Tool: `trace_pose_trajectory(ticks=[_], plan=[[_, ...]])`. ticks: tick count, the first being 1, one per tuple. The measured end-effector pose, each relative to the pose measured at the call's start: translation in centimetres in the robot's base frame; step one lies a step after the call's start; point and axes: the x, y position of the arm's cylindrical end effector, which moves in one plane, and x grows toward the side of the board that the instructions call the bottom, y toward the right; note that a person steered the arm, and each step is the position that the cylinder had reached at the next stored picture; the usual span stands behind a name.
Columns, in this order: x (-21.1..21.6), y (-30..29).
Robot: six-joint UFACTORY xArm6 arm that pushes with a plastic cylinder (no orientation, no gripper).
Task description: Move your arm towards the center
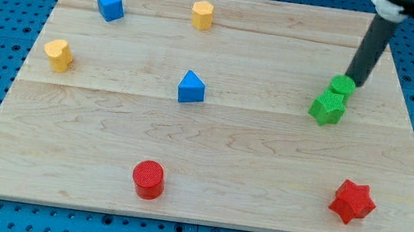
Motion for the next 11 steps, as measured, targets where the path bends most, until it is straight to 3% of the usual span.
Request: trace_pose_trajectory(ticks=[5,11], plan=[[-3.6,1.3],[-4.4,0.9]])
